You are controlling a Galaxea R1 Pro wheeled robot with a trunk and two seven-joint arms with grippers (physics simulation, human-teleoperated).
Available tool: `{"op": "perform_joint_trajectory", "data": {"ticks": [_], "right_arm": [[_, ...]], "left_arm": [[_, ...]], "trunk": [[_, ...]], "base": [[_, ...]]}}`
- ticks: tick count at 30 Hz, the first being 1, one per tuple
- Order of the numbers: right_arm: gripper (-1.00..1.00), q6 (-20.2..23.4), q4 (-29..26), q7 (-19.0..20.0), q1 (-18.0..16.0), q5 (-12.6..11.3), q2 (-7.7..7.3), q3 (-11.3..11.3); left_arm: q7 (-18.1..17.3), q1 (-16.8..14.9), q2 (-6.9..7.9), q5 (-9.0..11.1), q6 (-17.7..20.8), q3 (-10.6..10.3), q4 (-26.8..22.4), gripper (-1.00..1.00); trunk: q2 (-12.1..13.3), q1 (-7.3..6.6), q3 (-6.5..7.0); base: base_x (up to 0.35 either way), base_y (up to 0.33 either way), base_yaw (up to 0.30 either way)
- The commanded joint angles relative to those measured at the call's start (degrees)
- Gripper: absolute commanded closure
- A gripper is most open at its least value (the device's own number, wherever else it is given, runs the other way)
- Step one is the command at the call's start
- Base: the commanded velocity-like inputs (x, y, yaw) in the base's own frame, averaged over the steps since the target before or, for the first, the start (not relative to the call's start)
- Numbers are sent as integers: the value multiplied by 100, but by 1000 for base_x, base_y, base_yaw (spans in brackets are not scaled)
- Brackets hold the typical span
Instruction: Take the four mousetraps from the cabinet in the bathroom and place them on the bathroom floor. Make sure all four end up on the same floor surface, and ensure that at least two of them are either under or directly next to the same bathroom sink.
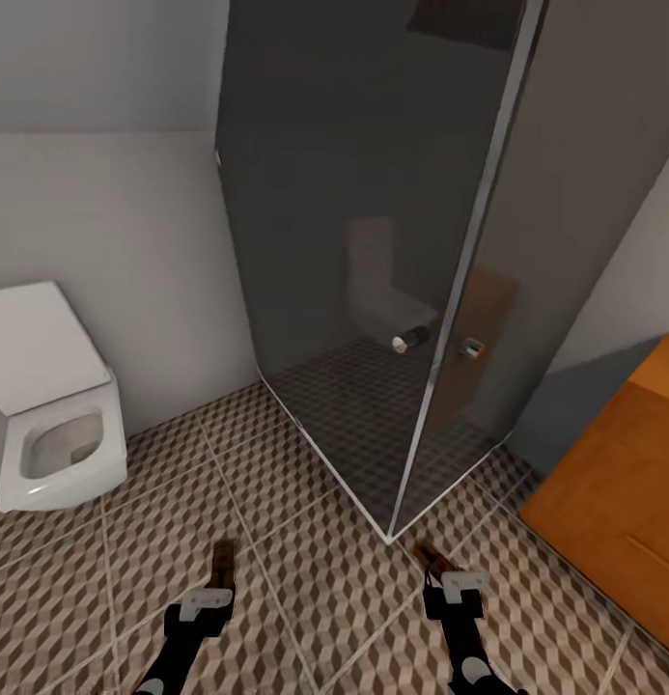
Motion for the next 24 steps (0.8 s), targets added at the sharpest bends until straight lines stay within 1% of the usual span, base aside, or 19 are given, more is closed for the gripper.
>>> {"op": "perform_joint_trajectory", "data": {"ticks": [1,24], "right_arm": [[100,6,7,-59,-4,58,-1,20],[100,10,11,-59,-4,59,-1,20]], "left_arm": [[56,-3,0,19,-15,-55,4,100],[38,-3,-31,26,-25,-85,27,100]], "trunk": [[-2,0,-5],[-2,0,-5]], "base": [[0,0,256],[0,0,257]]}}
